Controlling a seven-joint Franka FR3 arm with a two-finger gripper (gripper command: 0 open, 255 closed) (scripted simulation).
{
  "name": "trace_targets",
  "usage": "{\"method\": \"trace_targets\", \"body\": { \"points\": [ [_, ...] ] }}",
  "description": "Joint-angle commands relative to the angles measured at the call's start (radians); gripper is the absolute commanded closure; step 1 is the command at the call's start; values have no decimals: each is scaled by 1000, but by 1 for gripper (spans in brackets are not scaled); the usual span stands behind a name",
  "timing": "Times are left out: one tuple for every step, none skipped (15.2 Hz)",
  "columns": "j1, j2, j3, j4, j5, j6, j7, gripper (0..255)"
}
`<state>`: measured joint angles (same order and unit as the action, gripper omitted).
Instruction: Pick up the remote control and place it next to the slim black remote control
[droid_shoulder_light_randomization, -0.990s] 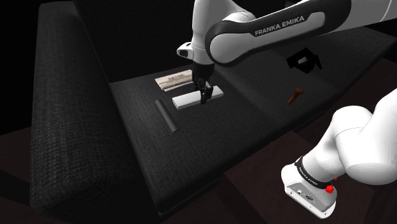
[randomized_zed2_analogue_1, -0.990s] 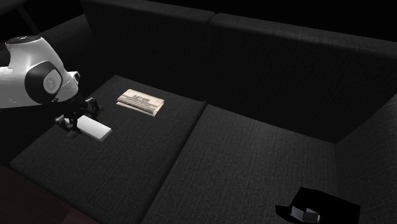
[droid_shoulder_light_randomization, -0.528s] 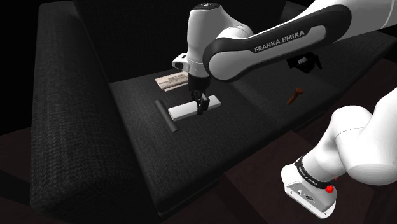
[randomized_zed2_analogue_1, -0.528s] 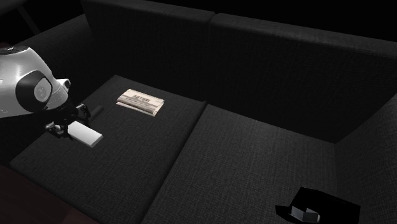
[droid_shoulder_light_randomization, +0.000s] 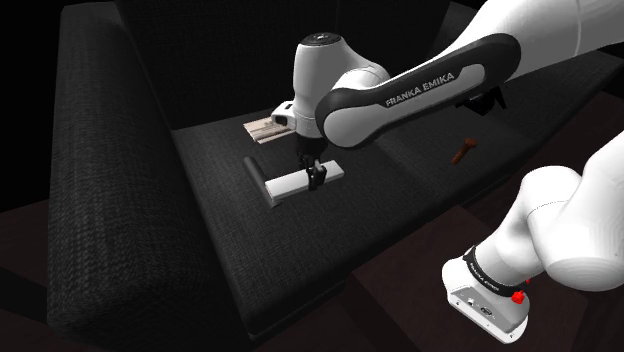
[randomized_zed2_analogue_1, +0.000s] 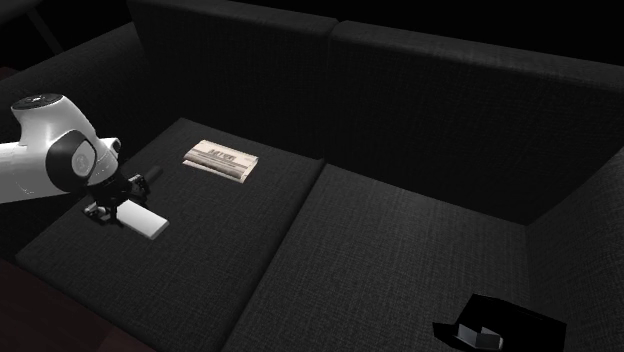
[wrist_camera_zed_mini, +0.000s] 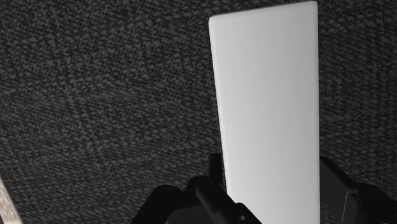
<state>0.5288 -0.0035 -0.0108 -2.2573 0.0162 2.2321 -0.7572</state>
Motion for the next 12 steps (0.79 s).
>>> {"method": "trace_targets", "body": {
  "points": [
    [0,15,0,-13,1,29,-1,255],
    [0,25,0,-19,1,46,-1,255],
    [0,25,0,-20,1,46,-1,255],
    [0,25,0,-20,1,46,-1,255],
    [0,25,0,-19,1,46,-1,255],
    [0,25,0,-19,1,46,-1,255],
    [0,25,0,-19,1,46,-1,255],
    [0,25,0,-19,1,46,-1,255],
    [0,25,0,-19,1,46,-1,255],
    [0,25,0,-19,1,46,-1,255],
    [0,25,0,-20,1,46,-1,0],
    [0,25,0,-20,1,46,-1,0]
  ]
}}
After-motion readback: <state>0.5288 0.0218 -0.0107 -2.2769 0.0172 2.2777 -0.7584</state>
